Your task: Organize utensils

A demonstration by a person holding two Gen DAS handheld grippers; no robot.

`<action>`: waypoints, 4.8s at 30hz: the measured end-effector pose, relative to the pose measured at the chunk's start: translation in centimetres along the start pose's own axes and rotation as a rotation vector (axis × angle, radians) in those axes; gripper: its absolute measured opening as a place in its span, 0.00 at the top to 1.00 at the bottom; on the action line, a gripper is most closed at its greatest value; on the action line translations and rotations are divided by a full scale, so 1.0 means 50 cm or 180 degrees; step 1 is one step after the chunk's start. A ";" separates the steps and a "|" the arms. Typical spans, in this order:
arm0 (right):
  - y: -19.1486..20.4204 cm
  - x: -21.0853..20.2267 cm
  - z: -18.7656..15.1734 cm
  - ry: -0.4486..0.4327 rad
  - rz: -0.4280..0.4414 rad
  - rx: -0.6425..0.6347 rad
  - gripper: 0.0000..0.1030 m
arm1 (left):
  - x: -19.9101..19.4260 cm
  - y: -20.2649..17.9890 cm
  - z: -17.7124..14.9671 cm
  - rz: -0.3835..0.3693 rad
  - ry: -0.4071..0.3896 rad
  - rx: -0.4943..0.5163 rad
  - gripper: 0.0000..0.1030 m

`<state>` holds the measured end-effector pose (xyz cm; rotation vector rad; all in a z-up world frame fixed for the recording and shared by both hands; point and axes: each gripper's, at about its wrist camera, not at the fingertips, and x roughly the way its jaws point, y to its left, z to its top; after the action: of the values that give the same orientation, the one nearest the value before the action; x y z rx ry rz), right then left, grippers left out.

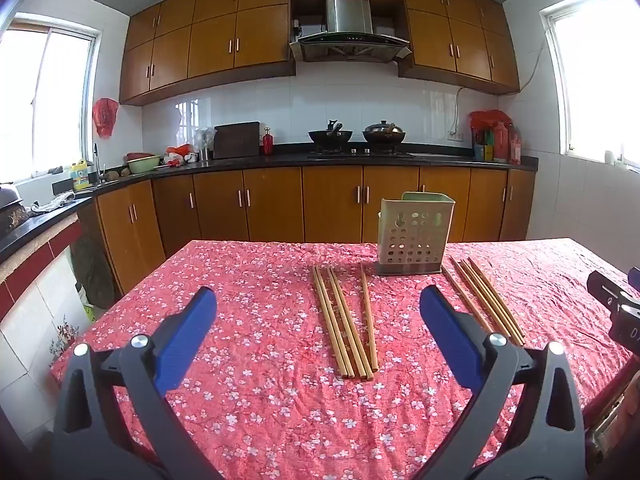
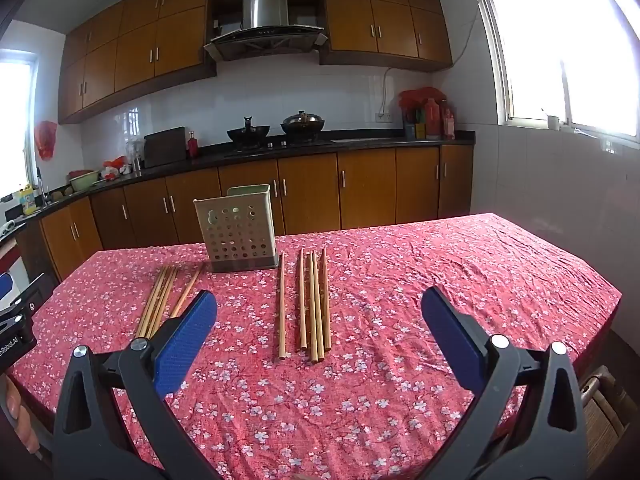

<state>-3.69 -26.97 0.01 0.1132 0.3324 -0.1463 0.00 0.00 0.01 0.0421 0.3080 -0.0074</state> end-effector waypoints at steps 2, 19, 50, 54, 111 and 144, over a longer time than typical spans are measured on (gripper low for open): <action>0.000 0.000 0.000 0.0002 0.0002 -0.0001 0.02 | 0.001 0.000 0.000 0.0006 0.0015 -0.0004 0.04; 0.001 0.000 -0.001 0.0001 0.0002 -0.0003 0.02 | 0.000 0.000 0.000 0.0000 0.0005 -0.0013 0.04; -0.003 0.002 -0.002 0.0009 -0.0001 -0.0001 0.02 | 0.000 0.000 0.000 -0.0005 0.0013 -0.0014 0.04; -0.003 0.002 -0.003 0.0011 -0.0001 0.0000 0.02 | 0.000 0.000 0.000 -0.0003 0.0014 -0.0014 0.04; -0.042 0.427 -0.017 0.1864 0.0193 0.0263 0.72 | 0.306 0.092 -0.035 0.0120 0.1534 -0.0393 0.06; -0.043 0.448 -0.027 0.1793 -0.0009 -0.0083 0.92 | 0.466 0.048 -0.063 -0.0436 0.2237 -0.0174 0.79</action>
<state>16.49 -31.69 -8.89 0.1272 0.8959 -0.1106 21.29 2.50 -9.96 -0.0329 1.0132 -0.1219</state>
